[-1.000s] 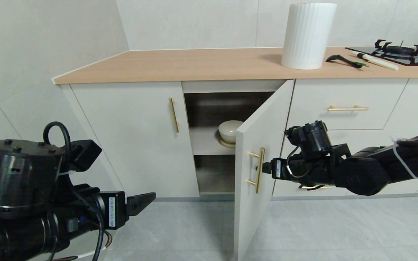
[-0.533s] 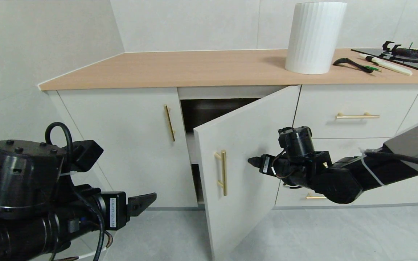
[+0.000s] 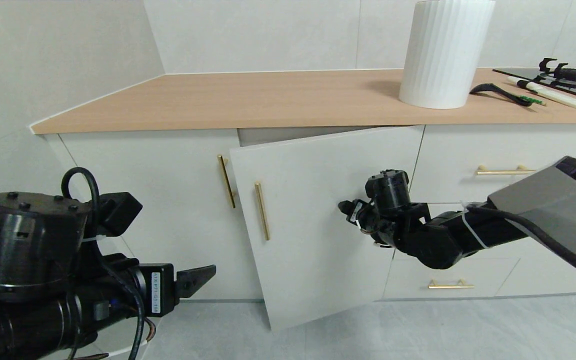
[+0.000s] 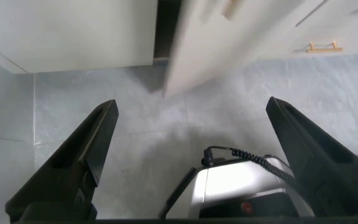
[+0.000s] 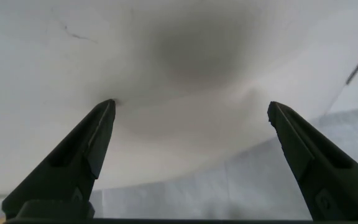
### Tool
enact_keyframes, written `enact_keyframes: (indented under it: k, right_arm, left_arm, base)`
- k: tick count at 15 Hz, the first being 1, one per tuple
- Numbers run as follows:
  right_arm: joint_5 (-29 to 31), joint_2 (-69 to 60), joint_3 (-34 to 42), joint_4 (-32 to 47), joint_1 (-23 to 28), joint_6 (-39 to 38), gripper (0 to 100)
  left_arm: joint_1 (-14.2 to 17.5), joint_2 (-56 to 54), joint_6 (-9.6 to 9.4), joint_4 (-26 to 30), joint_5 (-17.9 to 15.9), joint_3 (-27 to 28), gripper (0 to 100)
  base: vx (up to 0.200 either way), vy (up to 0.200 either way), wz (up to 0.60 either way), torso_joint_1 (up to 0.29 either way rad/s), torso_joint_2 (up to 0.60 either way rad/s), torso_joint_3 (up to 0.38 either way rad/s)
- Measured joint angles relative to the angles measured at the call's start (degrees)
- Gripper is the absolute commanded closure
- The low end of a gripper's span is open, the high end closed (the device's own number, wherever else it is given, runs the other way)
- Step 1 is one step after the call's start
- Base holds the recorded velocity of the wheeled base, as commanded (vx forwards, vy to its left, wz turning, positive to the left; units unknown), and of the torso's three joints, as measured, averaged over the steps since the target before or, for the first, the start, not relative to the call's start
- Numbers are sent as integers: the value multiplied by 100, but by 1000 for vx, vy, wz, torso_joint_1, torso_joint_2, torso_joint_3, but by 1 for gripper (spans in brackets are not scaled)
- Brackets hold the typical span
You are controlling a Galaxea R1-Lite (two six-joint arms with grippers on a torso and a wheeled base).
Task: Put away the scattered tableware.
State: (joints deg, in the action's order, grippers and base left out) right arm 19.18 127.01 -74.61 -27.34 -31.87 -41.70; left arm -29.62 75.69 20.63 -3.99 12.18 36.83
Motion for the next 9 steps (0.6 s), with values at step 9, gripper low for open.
enact_keyframes:
  k: [9]
  right_arm:
    - [521, 468, -720, 6, 393, -335, 0]
  left_arm:
    - [5, -9, 0, 0, -6, -10, 0]
  base:
    - [0, 0, 0, 0, 0, 0]
